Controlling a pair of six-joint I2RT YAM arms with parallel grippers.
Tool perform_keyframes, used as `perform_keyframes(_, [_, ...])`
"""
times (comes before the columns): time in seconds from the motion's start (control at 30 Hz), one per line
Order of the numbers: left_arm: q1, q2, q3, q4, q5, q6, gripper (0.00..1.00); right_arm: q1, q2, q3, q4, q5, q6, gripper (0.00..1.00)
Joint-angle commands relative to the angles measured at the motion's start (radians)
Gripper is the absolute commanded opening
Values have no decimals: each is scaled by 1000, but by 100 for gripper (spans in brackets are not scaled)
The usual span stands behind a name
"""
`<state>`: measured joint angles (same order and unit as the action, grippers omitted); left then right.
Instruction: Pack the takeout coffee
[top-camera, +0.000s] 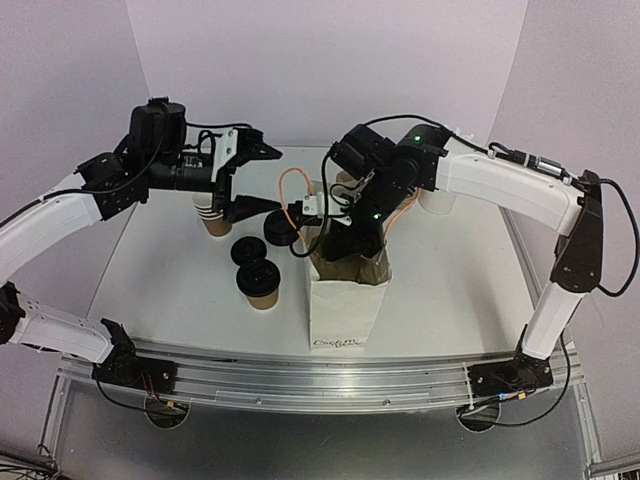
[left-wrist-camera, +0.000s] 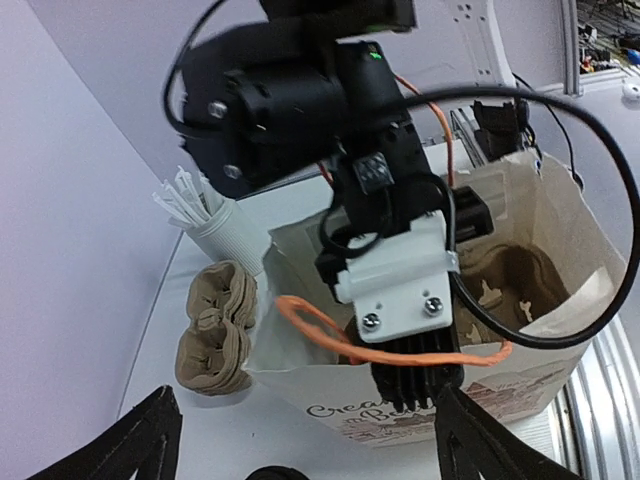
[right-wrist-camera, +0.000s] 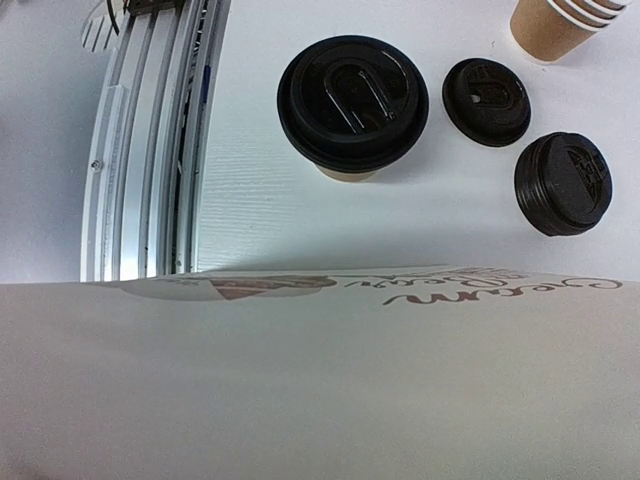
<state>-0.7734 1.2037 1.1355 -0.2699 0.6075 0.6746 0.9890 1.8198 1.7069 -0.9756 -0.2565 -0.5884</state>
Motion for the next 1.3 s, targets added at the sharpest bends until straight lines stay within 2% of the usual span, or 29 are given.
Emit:
perform_keyframes(0.0, [22, -20, 118, -152, 67, 172, 79, 3, 12, 18, 16, 0, 25, 0])
perform_keyframes(0.1, [22, -37, 99, -133, -6, 552, 75, 3, 13, 13, 22, -7, 35, 0])
perform_keyframes(0.2, [20, -39, 101, -201, 31, 958, 77, 4, 15, 13, 29, -13, 43, 0])
perform_keyframes(0.23, [20, -41, 78, -173, 48, 1053, 76, 3, 16, 14, 32, -14, 44, 0])
perform_keyframes(0.3, [20, -46, 15, -61, 71, 1138, 75, 2, 18, 16, 39, -15, 47, 0])
perform_keyframes(0.4, [20, -36, -59, 112, 92, 1194, 69, 3, 18, 18, 44, -24, 54, 0])
perform_keyframes(0.53, [16, -25, -129, 343, 101, 1194, 59, 2, 15, 18, 48, -27, 57, 0])
perform_keyframes(0.73, [14, -20, -145, 447, 84, 1169, 53, 3, 23, 29, 50, -32, 55, 0])
perform_keyframes(0.93, [15, -41, -118, 415, -14, 1075, 52, 4, 28, 31, 51, -36, 52, 0])
perform_keyframes(1.1, [14, -62, -128, 345, 80, 1169, 54, 3, 31, 34, 51, -34, 47, 0])
perform_keyframes(1.27, [15, -47, -125, 347, 135, 1174, 52, 2, 32, 39, 51, -32, 48, 0])
